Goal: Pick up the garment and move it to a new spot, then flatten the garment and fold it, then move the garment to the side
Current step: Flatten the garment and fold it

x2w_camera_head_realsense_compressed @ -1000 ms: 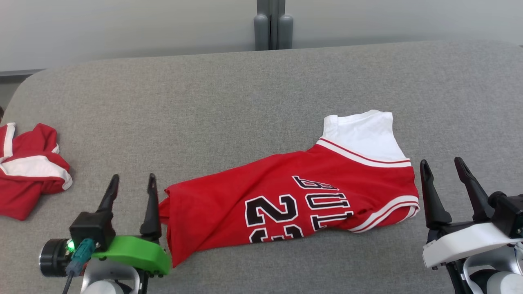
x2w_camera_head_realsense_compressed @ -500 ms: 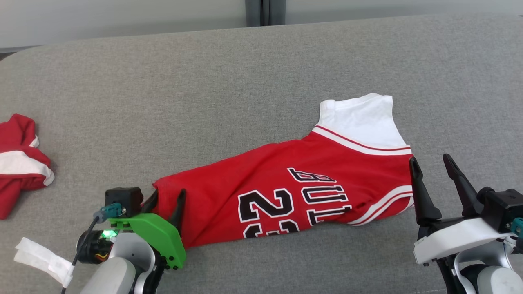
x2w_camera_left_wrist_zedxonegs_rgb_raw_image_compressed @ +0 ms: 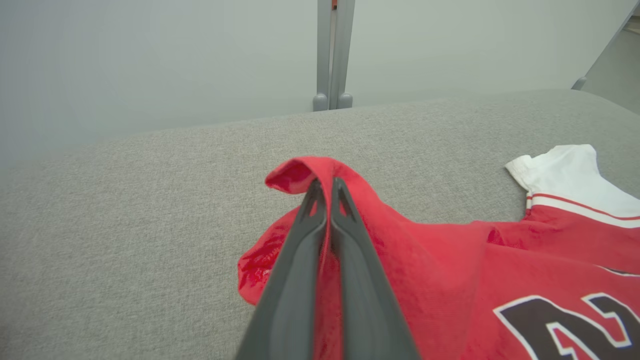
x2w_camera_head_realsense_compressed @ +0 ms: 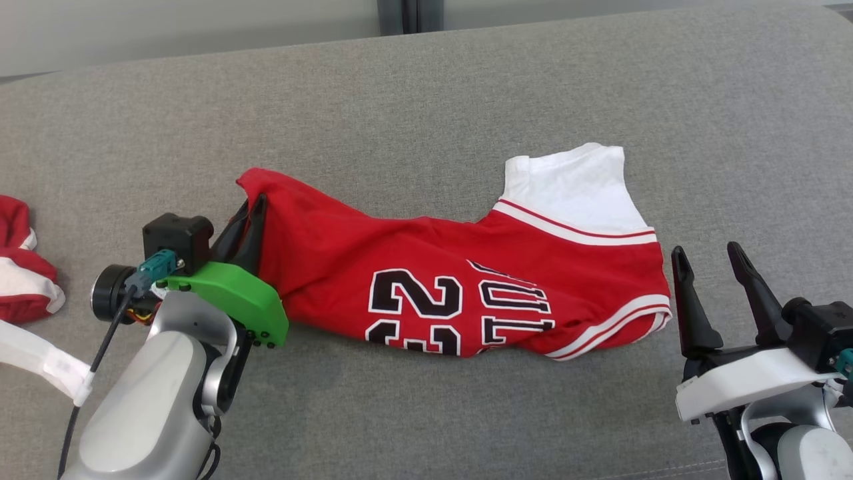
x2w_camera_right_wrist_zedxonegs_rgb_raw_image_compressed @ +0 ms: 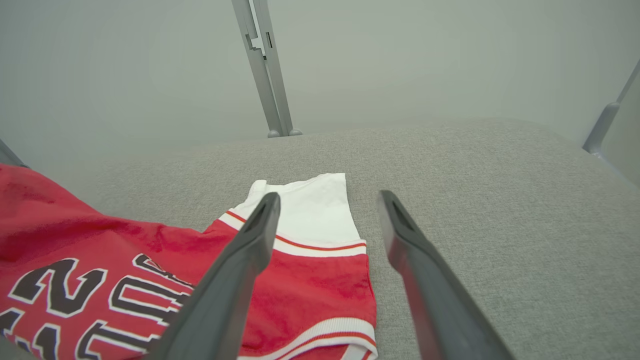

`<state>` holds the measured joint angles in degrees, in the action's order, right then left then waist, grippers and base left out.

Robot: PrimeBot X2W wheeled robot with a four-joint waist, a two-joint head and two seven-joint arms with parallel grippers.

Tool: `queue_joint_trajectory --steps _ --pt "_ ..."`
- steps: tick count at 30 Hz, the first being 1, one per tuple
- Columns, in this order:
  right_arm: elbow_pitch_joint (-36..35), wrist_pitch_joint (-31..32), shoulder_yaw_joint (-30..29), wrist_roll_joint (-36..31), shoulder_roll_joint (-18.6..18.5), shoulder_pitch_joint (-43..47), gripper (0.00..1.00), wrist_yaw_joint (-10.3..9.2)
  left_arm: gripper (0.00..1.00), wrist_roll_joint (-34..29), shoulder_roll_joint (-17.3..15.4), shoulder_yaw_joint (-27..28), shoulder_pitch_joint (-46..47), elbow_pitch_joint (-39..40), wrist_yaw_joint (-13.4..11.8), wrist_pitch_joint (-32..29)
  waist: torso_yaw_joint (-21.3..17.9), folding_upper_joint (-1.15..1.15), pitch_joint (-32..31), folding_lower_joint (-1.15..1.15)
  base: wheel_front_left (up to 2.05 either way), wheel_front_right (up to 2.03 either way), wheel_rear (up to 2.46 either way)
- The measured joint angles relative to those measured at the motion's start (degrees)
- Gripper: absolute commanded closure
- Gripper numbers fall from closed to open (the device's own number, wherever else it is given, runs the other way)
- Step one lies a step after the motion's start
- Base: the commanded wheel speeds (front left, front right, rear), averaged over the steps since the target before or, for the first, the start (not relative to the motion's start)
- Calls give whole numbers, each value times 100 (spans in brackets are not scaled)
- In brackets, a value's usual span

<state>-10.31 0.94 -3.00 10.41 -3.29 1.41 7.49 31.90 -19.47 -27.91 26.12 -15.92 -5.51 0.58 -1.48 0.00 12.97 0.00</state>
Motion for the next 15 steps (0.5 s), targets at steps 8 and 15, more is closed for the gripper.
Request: queue_joint_trajectory --steps 8,15 --pt "119 -73 36 58 25 -54 0 0 100 432 125 -102 -216 -1235 204 -535 -85 0 123 0 0 0 0" --pt "132 -87 -52 52 31 -57 0 0 100 568 115 36 -612 -1187 0 -357 29 0 149 0 0 0 0"
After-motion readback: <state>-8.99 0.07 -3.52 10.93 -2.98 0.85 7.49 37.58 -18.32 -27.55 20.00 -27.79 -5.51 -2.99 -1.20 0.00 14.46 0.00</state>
